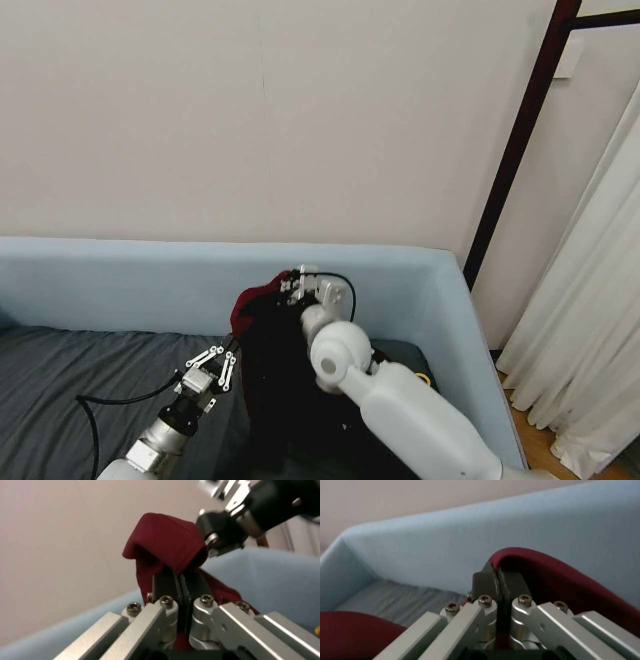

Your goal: Pick up the clothes from the sofa and hang them on the clothes hanger.

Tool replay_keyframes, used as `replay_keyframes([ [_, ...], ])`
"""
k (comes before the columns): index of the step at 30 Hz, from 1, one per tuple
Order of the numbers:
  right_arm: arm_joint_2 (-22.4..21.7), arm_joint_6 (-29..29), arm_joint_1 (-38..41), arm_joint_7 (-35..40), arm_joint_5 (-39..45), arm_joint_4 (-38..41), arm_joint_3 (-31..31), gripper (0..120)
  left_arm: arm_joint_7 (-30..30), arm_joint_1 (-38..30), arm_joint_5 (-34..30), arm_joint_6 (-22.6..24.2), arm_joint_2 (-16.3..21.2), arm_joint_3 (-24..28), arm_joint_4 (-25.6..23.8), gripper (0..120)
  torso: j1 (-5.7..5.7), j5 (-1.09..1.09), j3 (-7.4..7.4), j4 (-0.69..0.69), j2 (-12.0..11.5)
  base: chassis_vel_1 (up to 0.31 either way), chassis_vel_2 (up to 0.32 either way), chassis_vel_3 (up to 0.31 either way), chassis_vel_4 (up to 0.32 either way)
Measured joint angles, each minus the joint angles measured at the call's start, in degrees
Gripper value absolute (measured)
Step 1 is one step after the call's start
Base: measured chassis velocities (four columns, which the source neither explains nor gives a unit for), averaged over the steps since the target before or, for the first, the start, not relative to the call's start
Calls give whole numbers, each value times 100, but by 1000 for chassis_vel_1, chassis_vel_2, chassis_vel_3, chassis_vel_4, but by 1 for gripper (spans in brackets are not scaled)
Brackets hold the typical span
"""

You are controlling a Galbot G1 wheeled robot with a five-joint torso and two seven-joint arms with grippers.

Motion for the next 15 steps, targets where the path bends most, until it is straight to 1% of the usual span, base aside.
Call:
replay_keyframes([
  [1,36,46,-123,-61,-193,-113,-85,0,27,44,17,-25,-92,-4,171,0,0,-1,0,2,0,0,0,0,0],
  [2,36,46,-123,-61,-193,-113,-85,0,27,44,17,-25,-92,-4,171,0,0,-1,0,2,0,0,0,0,0],
  [4,119,128,-376,-104,-599,-402,-169,0,120,73,111,-57,-260,12,552,0,0,-1,0,0,0,0,0,0,0],
  [6,246,165,-562,-110,-917,-713,-131,0,221,81,374,-65,-345,61,878,0,0,-1,1,-2,0,0,0,0,0],
  [7,246,165,-562,-110,-917,-713,-131,0,221,81,374,-65,-345,61,878,0,0,-1,1,-2,0,0,0,0,0],
  [9,422,216,-687,-94,-1163,-1114,-16,0,162,60,757,-68,-388,107,1209,0,0,0,1,-1,0,0,0,0,0],
  [11,513,258,-721,-117,-1257,-1381,-12,0,79,48,881,-68,-421,115,1354,0,0,0,1,-2,0,0,0,0,0],
  [13,513,258,-721,-117,-1257,-1381,-12,0,79,48,881,-68,-421,115,1354,0,0,0,1,-2,0,0,0,0,0],
  [15,636,375,-730,-339,-1361,-1660,-75,7,40,64,1043,-69,-514,71,1463,0,0,0,1,-1,0,0,0,0,0],
])
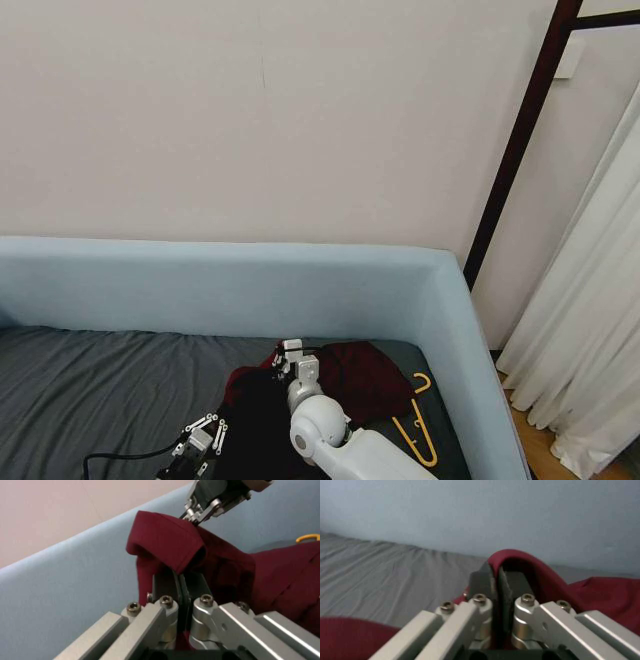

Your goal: Pick up the clothes from the sofa and hang them on the clothes hanger.

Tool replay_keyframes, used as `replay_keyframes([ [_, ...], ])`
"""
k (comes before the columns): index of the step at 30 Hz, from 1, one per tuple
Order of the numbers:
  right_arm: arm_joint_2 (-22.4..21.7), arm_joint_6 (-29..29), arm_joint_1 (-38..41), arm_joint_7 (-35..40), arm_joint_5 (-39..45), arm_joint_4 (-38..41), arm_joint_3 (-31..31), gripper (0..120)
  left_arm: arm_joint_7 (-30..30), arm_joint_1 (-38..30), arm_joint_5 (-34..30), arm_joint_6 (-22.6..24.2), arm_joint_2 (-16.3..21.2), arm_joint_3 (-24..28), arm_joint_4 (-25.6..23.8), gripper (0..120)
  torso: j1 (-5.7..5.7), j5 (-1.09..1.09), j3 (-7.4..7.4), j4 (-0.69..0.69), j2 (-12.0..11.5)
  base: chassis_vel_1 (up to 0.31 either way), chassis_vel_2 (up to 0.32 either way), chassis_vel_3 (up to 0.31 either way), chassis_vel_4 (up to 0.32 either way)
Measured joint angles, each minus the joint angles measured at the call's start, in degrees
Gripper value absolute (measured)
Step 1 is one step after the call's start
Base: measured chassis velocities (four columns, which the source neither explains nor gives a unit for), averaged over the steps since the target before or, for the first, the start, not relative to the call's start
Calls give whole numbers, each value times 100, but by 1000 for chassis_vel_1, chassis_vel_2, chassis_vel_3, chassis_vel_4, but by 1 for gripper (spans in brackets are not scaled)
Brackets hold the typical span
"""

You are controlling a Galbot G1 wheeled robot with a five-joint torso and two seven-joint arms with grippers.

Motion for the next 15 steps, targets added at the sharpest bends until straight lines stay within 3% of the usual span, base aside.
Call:
replay_keyframes([
  [7,-100,-446,-55,-156,-57,58,-146,30,-32,-2,386,240,-39,-124,175,0,0,0,0,0,0,0,0,0,0],
  [15,-579,-844,-345,-515,267,595,49,61,-74,-110,690,342,-28,-221,687,0,0,1,0,0,0,0,0,0,0],
])
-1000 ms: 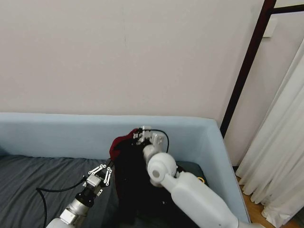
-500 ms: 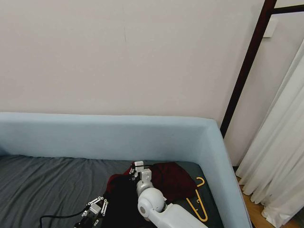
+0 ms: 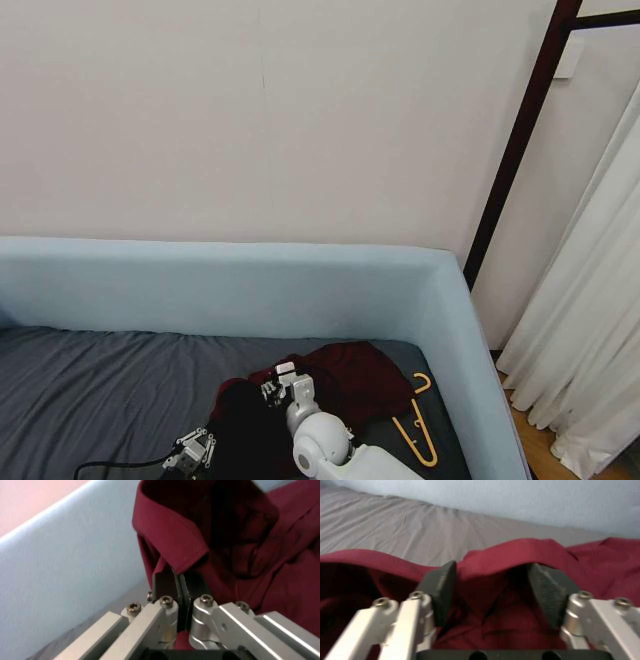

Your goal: Pick up the clothes from the sofa and hang them on the clothes hanger.

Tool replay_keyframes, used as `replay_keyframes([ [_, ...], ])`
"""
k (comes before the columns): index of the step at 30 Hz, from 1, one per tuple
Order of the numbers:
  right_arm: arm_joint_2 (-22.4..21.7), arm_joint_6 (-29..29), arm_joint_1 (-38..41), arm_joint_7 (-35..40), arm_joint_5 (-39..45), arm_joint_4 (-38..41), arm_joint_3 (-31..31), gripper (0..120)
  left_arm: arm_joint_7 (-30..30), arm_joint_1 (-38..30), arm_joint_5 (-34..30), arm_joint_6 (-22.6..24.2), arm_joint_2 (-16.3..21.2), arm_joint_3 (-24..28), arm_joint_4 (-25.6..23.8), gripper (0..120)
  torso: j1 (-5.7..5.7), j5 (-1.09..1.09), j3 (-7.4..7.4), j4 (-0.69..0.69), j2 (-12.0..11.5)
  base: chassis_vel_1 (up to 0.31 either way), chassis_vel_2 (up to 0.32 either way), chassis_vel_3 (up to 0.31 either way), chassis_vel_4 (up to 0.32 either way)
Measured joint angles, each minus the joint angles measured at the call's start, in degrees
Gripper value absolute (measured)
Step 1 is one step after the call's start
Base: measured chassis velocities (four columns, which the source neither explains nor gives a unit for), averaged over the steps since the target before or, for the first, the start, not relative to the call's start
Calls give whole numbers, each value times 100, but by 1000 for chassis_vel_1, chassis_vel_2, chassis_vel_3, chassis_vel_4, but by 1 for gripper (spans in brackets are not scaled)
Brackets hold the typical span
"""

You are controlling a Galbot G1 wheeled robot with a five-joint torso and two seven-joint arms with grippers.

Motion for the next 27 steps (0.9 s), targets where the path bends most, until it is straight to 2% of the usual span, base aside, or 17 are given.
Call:
replay_keyframes([
  [2,-45,-20,-16,-51,8,31,18,62,-9,-15,12,0,-6,0,28,0,0,1,0,0,0,0,0,0,0],
  [4,-297,-217,-75,-365,-42,148,102,74,-59,-109,49,15,-47,2,151,0,0,0,0,0,0,0,0,0,0],
  [6,-599,-705,-126,-721,-161,307,221,84,-107,-244,54,96,-90,13,226,0,0,1,0,-1,0,0,0,0,0],
  [7,-599,-705,-126,-721,-161,307,221,84,-107,-244,54,96,-90,13,226,0,0,1,0,-1,0,0,0,0,0],
  [10,-751,-1094,-160,-770,-268,304,352,96,-192,-373,46,212,-88,14,266,0,0,1,0,-1,-1,0,0,0,0],
  [12,-814,-1166,-199,-836,-328,222,440,100,-249,-450,18,292,-65,12,295,0,0,1,0,0,-1,0,0,0,0],
  [23,-839,-1037,-262,-1071,-613,-119,541,100,-417,-776,-265,525,85,-13,486,0,1,1,1,0,-1,0,0,0,0],
  [25,-739,-846,-236,-1089,-656,-318,558,100,-416,-784,-300,516,87,21,488,0,0,-1,0,0,-1,0,0,0,0],
  [27,-631,-334,-234,-1228,-711,-582,557,100,-413,-782,-304,490,65,34,488,0,0,-1,1,0,-1,0,0,0,0],
])
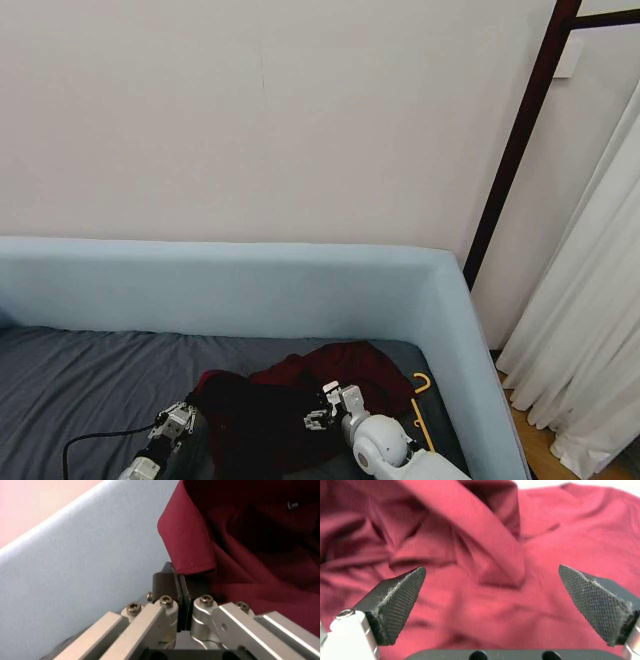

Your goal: Pick up the clothes from the sofa and hang them on the clothes hanger.

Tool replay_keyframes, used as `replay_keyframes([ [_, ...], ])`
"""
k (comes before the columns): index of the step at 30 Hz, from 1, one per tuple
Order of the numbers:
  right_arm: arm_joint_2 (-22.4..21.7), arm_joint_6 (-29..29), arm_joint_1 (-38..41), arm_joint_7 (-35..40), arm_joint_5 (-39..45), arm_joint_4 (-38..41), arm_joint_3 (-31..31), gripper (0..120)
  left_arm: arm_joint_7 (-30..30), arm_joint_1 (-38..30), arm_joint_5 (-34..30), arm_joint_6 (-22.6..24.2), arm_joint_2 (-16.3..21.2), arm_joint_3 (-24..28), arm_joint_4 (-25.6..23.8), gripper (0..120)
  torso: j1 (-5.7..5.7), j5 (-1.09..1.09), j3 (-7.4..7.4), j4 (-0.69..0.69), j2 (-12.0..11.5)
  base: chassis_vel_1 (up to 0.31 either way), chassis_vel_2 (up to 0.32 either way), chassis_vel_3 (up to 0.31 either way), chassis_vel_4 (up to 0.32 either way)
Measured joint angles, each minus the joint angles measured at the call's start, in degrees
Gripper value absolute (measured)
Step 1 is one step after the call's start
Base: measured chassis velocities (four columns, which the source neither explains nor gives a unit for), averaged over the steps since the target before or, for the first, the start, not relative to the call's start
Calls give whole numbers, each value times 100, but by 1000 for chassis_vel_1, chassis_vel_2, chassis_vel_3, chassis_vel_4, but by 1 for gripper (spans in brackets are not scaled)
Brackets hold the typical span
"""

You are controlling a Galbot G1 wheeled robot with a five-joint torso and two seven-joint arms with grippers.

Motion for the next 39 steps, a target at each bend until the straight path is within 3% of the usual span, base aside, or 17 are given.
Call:
replay_keyframes([
  [6,251,930,-5,-319,-126,-548,79,100,2,23,-5,-29,-2,0,-42,0,0,0,0,0,0,0,0,0,0],
  [11,340,1096,-2,-493,-256,-758,108,100,-1,44,-11,-41,29,-20,-80,0,0,0,0,0,0,0,0,0,0],
  [29,498,1477,31,-1071,-1155,-1506,347,34,-70,161,-58,-46,31,-118,-407,0,0,1,0,-1,0,0,0,0,0],
  [37,369,1790,28,-1172,-1171,-1432,337,3,-113,157,-39,-46,34,-122,-429,0,0,1,0,0,0,0,0,0,0],
  [39,334,1805,23,-1173,-1160,-1381,329,0,-116,153,-38,-46,34,-120,-430,0,0,1,0,0,0,0,0,0,0],
])
